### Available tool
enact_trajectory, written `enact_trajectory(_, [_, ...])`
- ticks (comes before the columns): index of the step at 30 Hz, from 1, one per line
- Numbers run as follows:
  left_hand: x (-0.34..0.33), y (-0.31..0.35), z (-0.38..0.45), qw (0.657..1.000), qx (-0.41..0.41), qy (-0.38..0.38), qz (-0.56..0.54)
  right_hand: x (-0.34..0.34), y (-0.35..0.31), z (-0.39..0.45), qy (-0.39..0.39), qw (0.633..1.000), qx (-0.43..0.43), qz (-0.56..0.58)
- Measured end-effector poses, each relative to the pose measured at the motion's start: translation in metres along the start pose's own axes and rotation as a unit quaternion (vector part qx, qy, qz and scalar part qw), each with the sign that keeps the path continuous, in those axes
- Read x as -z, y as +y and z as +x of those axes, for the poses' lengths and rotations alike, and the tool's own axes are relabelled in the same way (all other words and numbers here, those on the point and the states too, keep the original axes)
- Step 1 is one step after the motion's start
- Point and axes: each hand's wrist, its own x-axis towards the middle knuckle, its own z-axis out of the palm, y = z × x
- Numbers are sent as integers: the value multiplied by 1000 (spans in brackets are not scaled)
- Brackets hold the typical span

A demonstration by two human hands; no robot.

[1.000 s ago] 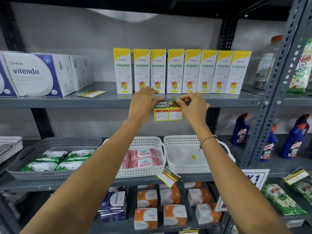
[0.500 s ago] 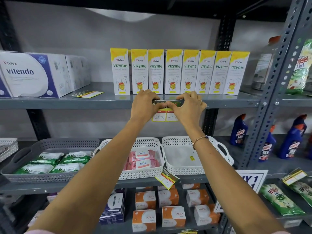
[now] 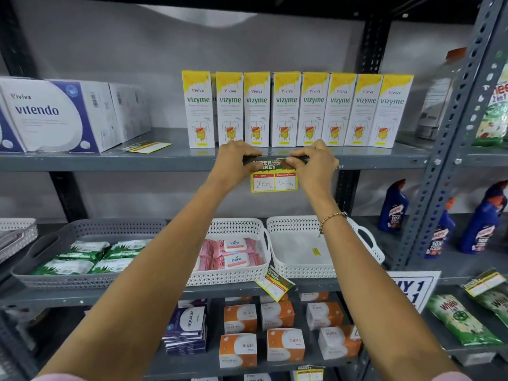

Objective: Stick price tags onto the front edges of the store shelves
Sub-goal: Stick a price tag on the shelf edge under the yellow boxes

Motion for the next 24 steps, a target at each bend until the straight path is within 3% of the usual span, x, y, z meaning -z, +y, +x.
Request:
enact_trajectory(9, [5, -1, 5, 1000, 12, -15, -9, 4, 0, 4, -37, 998, -6, -47])
enact_trajectory(14, [-7, 3, 5, 998, 38, 49, -27, -4, -11, -1, -35, 993, 1, -117])
enact_trajectory(24, [0, -7, 2, 999, 6, 15, -45, 16, -5, 10, -79, 996, -38, 29])
